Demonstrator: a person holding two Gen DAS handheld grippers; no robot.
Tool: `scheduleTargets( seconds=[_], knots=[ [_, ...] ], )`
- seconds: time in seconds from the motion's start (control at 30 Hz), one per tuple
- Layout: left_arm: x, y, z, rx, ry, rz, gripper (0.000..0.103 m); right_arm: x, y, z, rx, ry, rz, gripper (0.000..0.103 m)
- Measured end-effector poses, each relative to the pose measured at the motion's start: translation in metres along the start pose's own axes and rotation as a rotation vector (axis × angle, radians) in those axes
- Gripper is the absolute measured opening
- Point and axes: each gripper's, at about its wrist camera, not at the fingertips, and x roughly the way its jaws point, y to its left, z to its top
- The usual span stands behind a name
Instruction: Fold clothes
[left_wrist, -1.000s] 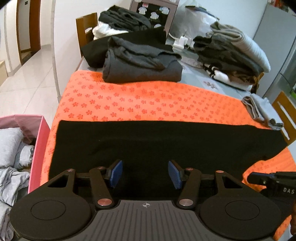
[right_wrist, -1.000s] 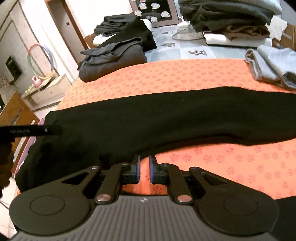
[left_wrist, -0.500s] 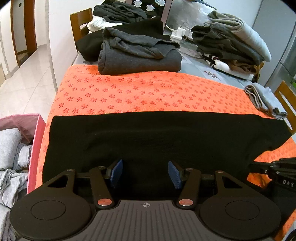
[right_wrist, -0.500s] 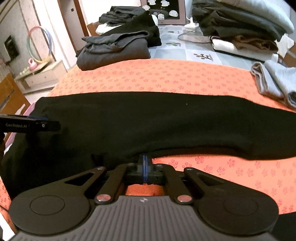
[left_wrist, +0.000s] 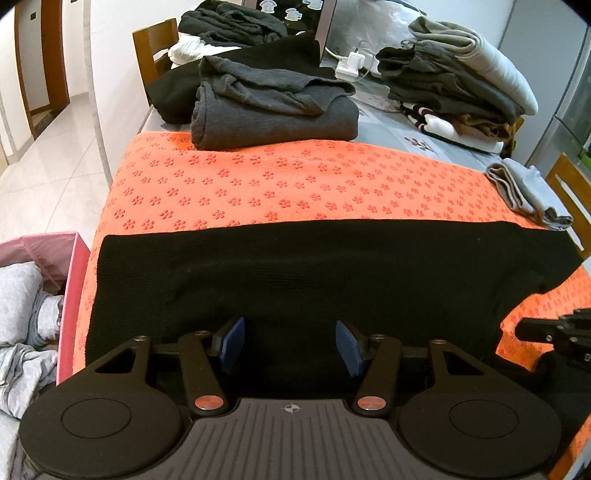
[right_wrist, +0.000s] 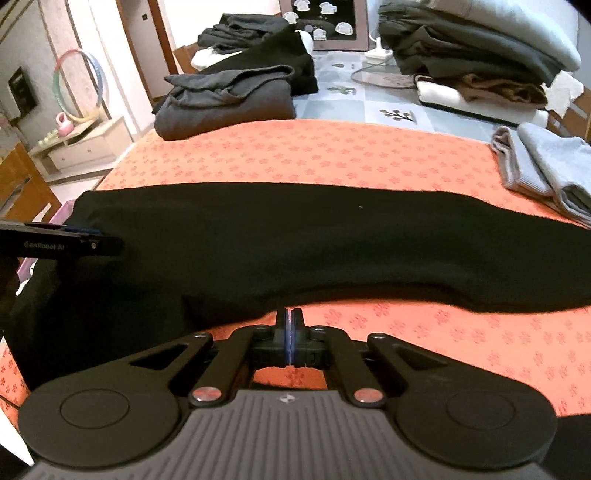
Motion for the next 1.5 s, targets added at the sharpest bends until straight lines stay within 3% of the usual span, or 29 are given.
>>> scheduleTargets(
  seconds=[0.5, 0.9, 1.03, 1.2, 1.27, 1.4, 1.5],
  knots=[
    [0.0, 0.0, -0.001, 0.007, -0.003, -0.001, 0.058, 0.019, 0.015, 0.007, -0.08, 0.019, -0.03, 0.001],
    [0.001, 0.0, -0.002, 0.02, -0.012, -0.003, 0.058, -0.019, -0.016, -0.016, -0.053, 0.062, -0.137, 0.001],
    [-0.001, 0.003, -0.002, 0.012, -0.009, -0.017, 0.058, -0.035, -0.022, -0.027, -0.079, 0.077, -0.06, 0.001],
    [-0.021, 0.009, -0.005, 0.04, -0.003, -0.014, 0.058, -0.054, -0.016, -0.039, -0.23, 0.092, 0.041, 0.005],
    [-0.037, 0.015, -0.009, 0.048, -0.008, -0.006, 0.058, -0.063, -0.012, -0.045, -0.316, 0.093, 0.085, 0.012],
    [-0.068, 0.028, -0.022, 0.069, 0.003, 0.004, 0.06, -0.08, -0.003, -0.058, -0.503, 0.104, 0.174, 0.035],
    [-0.087, 0.035, -0.037, 0.115, 0.037, 0.024, 0.061, -0.086, 0.006, -0.067, -0.62, 0.116, 0.222, 0.042]
  ],
)
